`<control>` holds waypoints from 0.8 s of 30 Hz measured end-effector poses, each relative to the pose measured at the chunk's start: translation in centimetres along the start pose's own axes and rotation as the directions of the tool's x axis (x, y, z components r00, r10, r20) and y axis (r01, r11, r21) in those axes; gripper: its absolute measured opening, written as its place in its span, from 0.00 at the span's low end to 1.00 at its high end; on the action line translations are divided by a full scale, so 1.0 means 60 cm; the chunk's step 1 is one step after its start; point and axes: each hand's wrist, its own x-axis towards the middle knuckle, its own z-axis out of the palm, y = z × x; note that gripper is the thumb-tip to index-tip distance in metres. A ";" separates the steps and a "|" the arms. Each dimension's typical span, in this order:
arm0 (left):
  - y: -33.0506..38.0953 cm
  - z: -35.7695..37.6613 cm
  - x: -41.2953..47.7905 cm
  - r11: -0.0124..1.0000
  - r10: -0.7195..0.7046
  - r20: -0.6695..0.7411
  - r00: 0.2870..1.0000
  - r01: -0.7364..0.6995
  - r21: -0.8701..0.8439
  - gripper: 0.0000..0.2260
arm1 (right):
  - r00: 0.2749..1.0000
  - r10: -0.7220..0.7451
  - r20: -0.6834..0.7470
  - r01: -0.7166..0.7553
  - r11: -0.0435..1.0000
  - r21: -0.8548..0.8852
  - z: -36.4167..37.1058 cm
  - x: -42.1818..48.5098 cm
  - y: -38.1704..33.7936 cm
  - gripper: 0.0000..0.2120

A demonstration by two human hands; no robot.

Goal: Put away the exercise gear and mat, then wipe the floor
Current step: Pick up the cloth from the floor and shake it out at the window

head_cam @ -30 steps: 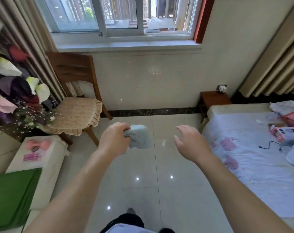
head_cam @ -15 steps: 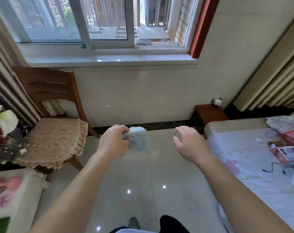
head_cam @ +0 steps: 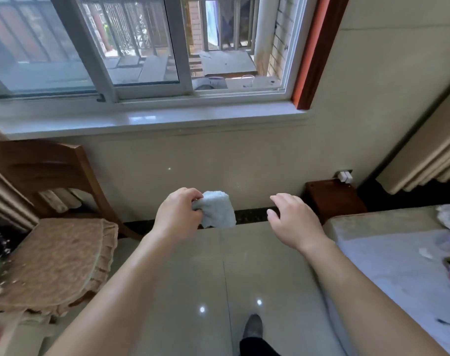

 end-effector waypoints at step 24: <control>0.062 -0.020 0.557 0.977 0.049 -0.047 0.998 -0.058 -0.206 0.11 | 1.000 -0.010 -0.027 0.009 0.999 -0.034 -0.104 0.566 0.054 0.20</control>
